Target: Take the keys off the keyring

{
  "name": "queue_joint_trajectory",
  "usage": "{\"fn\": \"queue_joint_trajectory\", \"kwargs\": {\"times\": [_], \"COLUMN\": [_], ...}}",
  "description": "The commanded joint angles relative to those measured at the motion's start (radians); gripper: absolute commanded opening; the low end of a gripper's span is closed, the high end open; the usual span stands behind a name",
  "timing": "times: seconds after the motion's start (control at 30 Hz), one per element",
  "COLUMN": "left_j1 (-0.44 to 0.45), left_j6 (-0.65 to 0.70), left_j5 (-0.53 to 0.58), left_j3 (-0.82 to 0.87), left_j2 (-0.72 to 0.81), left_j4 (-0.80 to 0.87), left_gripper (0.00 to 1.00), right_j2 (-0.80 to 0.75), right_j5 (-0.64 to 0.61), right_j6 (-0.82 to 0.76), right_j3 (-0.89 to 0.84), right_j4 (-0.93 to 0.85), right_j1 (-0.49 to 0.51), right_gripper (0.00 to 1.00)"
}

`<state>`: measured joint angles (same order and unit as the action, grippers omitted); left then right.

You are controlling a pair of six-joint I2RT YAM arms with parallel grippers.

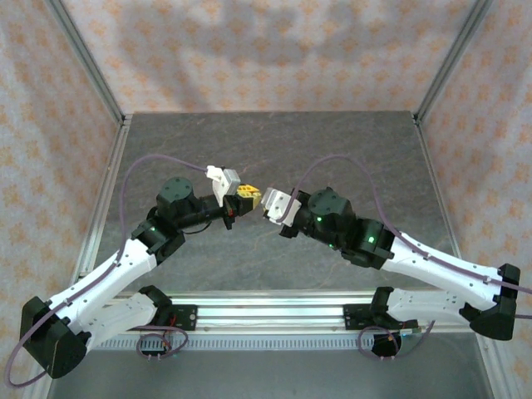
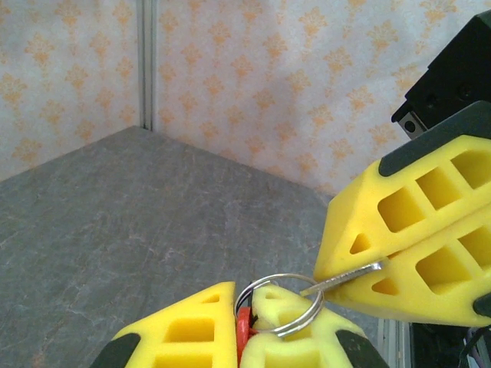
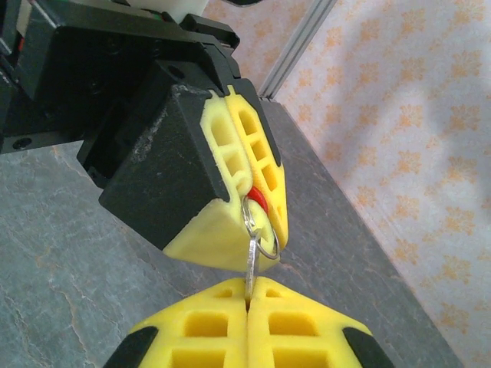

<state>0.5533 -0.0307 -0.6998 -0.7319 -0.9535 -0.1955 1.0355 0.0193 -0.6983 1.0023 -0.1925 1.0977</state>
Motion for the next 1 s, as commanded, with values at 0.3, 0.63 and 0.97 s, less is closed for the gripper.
{"fn": "queue_joint_trajectory", "kwargs": {"times": [0.3, 0.63, 0.97], "left_j1": [-0.067, -0.066, -0.067], "left_j6": [-0.048, -0.022, 0.017], "left_j5": [0.091, 0.05, 0.007], "left_j3": [-0.03, -0.056, -0.072], "left_j2": [-0.005, -0.017, -0.024], "left_j4": [-0.132, -0.097, -0.063], "left_gripper": [0.0, 0.0, 0.0], "right_j2": [0.028, 0.068, 0.1], "right_j5": [0.141, 0.155, 0.192], "right_j6": [-0.043, -0.07, -0.08], "right_j3": [0.031, 0.082, 0.1], "right_j4": [-0.231, -0.293, -0.247], "right_j1": [0.107, 0.167, 0.166], "right_gripper": [0.0, 0.0, 0.0]}}
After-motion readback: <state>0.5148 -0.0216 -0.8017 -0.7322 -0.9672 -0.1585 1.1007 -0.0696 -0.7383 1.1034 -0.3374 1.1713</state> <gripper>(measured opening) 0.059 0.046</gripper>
